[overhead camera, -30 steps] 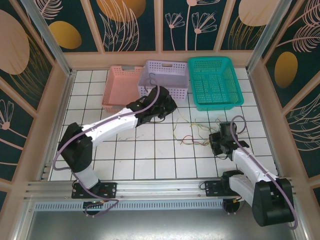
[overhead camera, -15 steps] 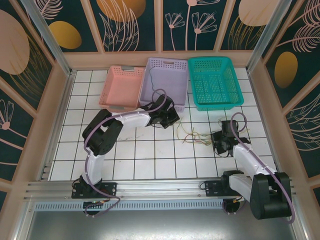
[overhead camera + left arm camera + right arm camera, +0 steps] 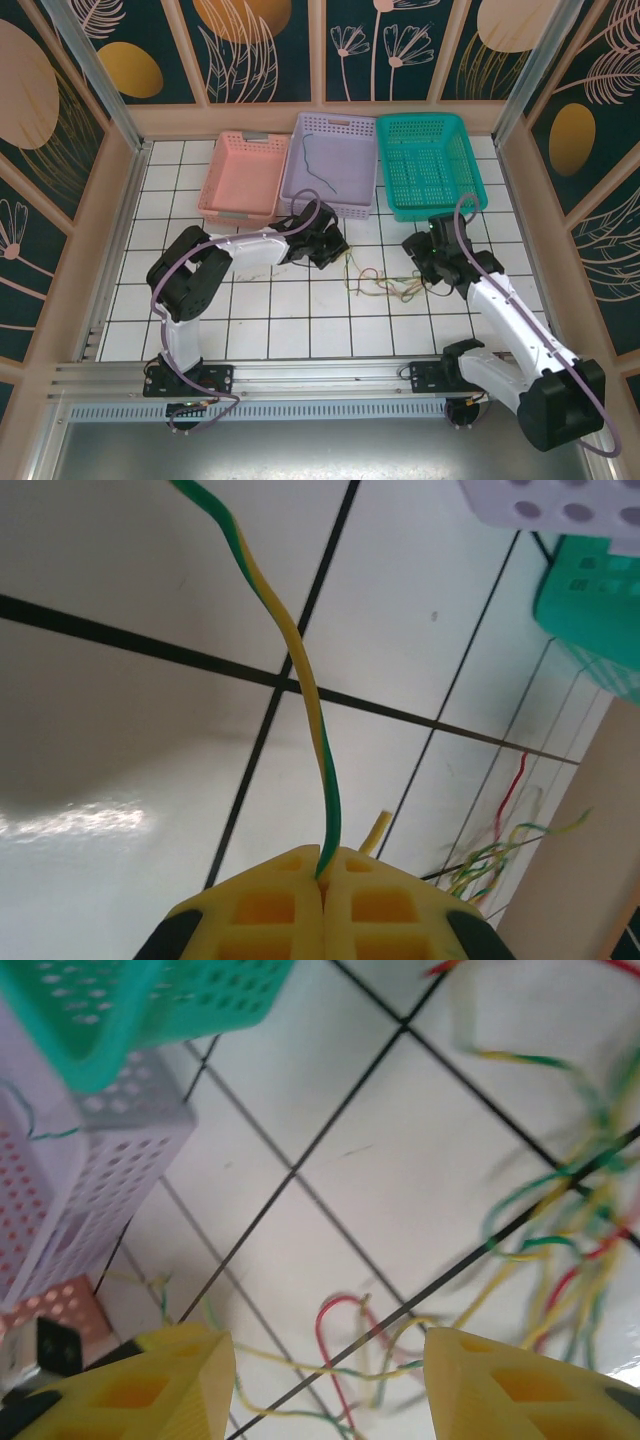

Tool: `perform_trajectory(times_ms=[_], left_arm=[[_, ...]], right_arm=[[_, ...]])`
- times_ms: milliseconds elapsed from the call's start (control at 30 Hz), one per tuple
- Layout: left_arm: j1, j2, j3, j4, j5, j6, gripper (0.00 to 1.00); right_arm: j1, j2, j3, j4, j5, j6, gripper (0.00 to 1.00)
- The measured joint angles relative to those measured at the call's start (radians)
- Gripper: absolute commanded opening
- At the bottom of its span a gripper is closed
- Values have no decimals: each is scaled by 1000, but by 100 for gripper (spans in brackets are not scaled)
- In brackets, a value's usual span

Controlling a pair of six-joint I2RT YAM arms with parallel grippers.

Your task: Untangle the cables

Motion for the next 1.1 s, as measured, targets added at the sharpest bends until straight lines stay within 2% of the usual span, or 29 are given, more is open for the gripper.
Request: perform_trajectory(times_ms=[133, 233, 500, 633, 700, 900, 1100], left_arm=[[-2, -25, -36, 55, -10, -25, 0], [-6, -50, -79, 81, -20, -45, 0], [-17, -103, -186, 161, -51, -107, 0], [-23, -119, -233, 207, -58, -131, 0], [-24, -125, -252, 229, -64, -141, 0], [-28, -198, -341, 277, -111, -180, 0], [-29, -285, -404, 326, -170, -224, 0]], right_arm=[[56, 99, 60, 49, 3, 24, 53], [86, 247, 120, 137, 0, 85, 57], [139, 645, 354, 328, -9, 251, 58], [142, 766, 454, 369, -8, 294, 57], [142, 822, 502, 383, -7, 307, 53], [136, 903, 563, 398, 7, 315, 44], [135, 886, 566, 382, 21, 272, 52]])
